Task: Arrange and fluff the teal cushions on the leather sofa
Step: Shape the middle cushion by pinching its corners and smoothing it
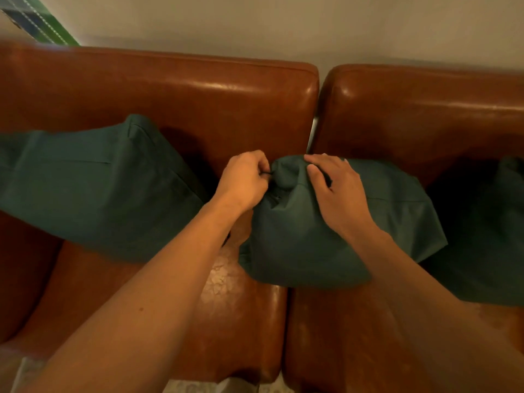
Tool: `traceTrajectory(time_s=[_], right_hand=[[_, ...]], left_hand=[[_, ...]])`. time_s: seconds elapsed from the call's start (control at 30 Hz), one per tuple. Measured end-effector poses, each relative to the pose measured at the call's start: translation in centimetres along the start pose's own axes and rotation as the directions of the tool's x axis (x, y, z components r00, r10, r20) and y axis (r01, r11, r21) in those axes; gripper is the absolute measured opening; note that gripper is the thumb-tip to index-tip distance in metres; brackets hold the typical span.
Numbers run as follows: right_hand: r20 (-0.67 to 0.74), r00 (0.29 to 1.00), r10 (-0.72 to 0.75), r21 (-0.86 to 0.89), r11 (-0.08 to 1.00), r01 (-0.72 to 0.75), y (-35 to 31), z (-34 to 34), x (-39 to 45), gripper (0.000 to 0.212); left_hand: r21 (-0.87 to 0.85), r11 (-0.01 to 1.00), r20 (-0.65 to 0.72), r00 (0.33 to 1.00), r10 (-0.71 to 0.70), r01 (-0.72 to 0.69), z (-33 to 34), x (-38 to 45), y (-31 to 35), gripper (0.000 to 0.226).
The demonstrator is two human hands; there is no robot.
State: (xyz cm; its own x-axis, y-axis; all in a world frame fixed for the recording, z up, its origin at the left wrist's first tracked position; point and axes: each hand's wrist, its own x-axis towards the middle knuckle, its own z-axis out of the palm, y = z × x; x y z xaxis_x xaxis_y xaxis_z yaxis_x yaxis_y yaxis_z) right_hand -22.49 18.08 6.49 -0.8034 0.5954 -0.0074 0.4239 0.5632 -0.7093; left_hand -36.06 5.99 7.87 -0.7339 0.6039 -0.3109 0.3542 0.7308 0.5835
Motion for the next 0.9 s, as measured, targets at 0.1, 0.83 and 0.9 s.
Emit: traceTrajectory(time_s=[0.1, 0.83, 0.9], right_hand=[[-0.013, 1.0, 0.007, 0.04, 0.999, -0.006, 0.1, -0.1, -0.3, 0.032], [-0.048, 0.999, -0.014, 0.111, 0.994, 0.02, 0.9, -0.8, -0.6, 0.029], [-0.045, 0.999, -0.013, 0.112, 0.994, 0.018, 0.8, -0.6, -0.8, 0.028]], left_hand=[[-0.216, 0.976, -0.027, 0.999, -0.033, 0.026, -0.3, -0.5, -1.0, 0.007], [0.149, 0.849, -0.052, 0.853, 0.519, -0.507, -1.1, -1.2, -0.2, 0.015], [0.024, 0.879, -0.063, 0.877, 0.477, -0.477, -2.0, -0.8, -0.3, 0.015]])
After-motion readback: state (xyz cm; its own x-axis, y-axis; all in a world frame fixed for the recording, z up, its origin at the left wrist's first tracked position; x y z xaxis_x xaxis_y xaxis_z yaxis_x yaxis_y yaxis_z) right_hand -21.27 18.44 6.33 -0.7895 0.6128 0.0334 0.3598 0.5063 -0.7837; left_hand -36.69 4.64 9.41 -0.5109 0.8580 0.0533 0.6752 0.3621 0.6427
